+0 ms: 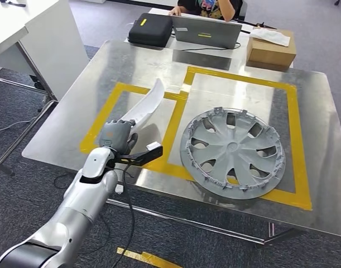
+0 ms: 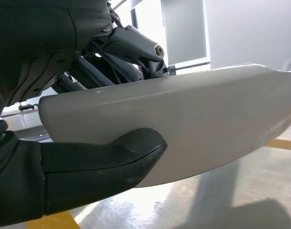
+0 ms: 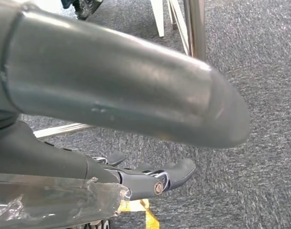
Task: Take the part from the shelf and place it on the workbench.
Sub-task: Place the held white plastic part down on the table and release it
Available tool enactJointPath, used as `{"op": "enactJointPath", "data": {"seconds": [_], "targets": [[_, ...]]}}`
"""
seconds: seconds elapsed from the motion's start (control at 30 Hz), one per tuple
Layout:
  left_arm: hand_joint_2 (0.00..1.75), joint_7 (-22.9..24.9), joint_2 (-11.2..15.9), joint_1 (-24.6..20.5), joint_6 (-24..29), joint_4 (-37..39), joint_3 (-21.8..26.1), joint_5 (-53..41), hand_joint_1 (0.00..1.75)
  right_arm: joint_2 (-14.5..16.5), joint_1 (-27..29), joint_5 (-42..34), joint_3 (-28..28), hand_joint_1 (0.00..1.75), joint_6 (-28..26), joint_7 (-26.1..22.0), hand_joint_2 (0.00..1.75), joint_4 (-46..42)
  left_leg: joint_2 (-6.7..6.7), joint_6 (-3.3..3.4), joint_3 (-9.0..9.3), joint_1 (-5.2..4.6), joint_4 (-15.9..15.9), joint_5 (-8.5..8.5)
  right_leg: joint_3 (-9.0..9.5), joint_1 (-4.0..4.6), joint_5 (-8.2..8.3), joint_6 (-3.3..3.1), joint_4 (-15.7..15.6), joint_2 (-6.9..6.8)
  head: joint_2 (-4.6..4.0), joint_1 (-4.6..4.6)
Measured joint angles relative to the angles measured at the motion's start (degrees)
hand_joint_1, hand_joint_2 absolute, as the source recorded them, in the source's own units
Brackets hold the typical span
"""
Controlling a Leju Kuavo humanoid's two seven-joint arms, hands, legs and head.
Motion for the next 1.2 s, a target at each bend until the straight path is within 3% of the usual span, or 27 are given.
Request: {"op": "enactJointPath", "data": {"seconds": [0.2, 0.4, 0.53, 0.8, 0.93, 1.2], "targets": [[1.75, 3.6, 0.8, -2.8, 0.8, 6.0, 0.4, -5.3, 1.75, 0.3, 0.0, 0.0, 0.8, 0.0, 1.2, 0.0, 0.0, 0.1, -0.04, 0.46, -0.2, -0.31, 0.2, 0.09, -0.05, -0.33, 0.13, 1.33, 0.0, -0.21, 0.0, -0.02], [1.75, 5.7, 1.2, -5.2, 0.9, 10.0, 0.4, -5.6, 1.75, 0.7, 0.0, 0.0, 1.6, 0.0, 1.7, 0.3, 0.0, 0.4, -0.04, 0.51, -0.33, -0.31, 0.3, 0.14, -0.34, -0.35, 0.19, 1.51, 0.1, -0.2, 0.0, -0.04], [1.75, 6.3, 1.2, -6.3, 0.8, 11.8, 0.0, -5.6, 0.0, 0.7, 0.0, 0.0, 2.2, 0.0, 2.0, 0.7, 0.0, 0.5, -0.03, 0.49, -0.38, -0.27, 0.3, 0.17, -0.47, -0.32, 0.19, 1.5, 0.2, -0.2, 0.0, -0.04], [1.75, 6.8, 0.9, -7.3, 0.9, 14.2, -1.4, -5.7, 0.0, 0.8, 0.0, 0.0, 2.7, 0.0, 2.4, 0.7, 0.0, 0.8, -0.03, 0.42, -0.39, -0.24, 0.3, 0.21, -0.55, -0.29, 0.19, 1.5, 0.4, -0.19, 0.0, -0.04], [0.0, 6.1, 0.9, -7.4, 1.2, 14.8, -1.6, -5.6, 0.0, 0.9, 0.0, 0.0, 2.9, 0.0, 2.5, 0.8, 0.0, 0.9, -0.03, 0.38, -0.39, -0.23, 0.3, 0.23, -0.55, -0.29, 0.19, 1.49, 0.4, -0.2, 0.0, -0.04], [0.0, -2.0, 0.5, -5.6, 2.2, 13.1, -0.1, -2.5, 0.0, 0.9, 0.0, 0.0, 2.9, 0.0, 2.7, 0.9, 0.0, 1.0, -0.03, 0.36, -0.39, -0.24, 0.3, 0.25, -0.53, -0.29, 0.2, 1.49, 0.4, -0.2, 0.0, -0.04]]}}
